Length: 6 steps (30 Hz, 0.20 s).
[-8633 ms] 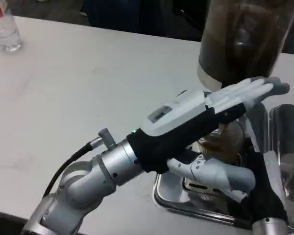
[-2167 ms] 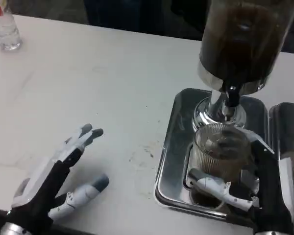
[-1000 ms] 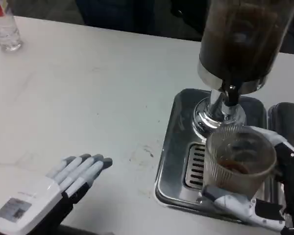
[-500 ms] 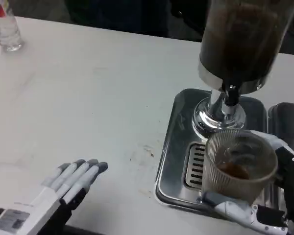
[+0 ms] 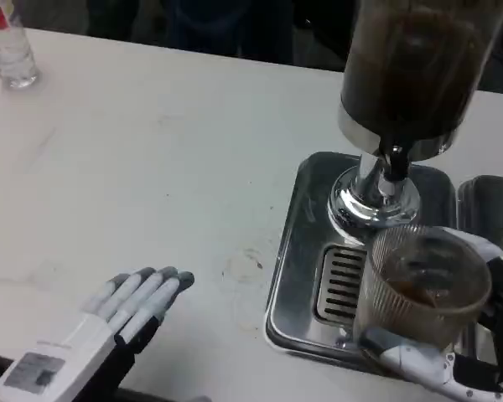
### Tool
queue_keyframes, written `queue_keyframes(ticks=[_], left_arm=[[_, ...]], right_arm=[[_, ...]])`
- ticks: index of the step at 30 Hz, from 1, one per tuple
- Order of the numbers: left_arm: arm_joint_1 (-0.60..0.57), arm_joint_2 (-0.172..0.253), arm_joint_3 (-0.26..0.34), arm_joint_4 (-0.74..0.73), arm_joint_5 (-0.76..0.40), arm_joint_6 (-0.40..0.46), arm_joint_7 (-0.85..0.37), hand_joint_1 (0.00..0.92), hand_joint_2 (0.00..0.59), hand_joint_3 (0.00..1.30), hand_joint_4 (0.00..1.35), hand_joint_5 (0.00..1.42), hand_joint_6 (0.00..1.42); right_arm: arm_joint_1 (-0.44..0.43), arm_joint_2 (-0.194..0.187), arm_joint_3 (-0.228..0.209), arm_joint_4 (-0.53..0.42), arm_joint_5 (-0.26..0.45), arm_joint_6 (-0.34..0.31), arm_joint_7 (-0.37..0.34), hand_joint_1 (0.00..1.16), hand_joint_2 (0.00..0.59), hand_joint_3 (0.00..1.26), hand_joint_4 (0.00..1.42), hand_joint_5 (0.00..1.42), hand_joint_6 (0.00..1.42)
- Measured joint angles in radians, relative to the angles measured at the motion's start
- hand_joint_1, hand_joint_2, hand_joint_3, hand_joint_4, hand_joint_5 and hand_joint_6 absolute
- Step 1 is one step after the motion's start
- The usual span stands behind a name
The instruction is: Grasp the cup under the faucet to collect the drink, then remove the cup.
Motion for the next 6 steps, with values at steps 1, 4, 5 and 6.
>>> queue_keyframes(ticks=[1,4,5,6], left_arm=[[0.0,-0.001,-0.002,-0.003,0.0,0.004,0.0,0.0,0.139,0.0,0.0,0.0,0.0],[-0.001,-0.005,-0.014,-0.009,0.0,0.008,0.0,0.0,0.139,0.0,0.0,0.0,0.0],[-0.001,-0.005,-0.017,-0.01,0.0,0.01,0.0,0.0,0.139,0.0,0.0,0.0,0.0],[-0.001,-0.006,-0.018,-0.011,0.0,0.012,0.0,0.0,0.139,0.0,0.0,0.0,0.0]], right_arm=[[0.0,0.0,-0.002,0.0,-0.001,0.0,0.0,0.94,0.201,0.87,0.89,1.03,1.38],[0.0,-0.002,-0.004,0.0,-0.002,0.0,0.0,0.94,0.202,0.87,0.89,1.03,1.38],[0.001,-0.002,-0.004,0.0,-0.001,0.0,0.001,0.94,0.202,0.87,0.89,1.03,1.38],[0.001,-0.002,-0.004,0.0,0.0,0.0,0.002,0.94,0.203,0.87,0.89,1.03,1.38]])
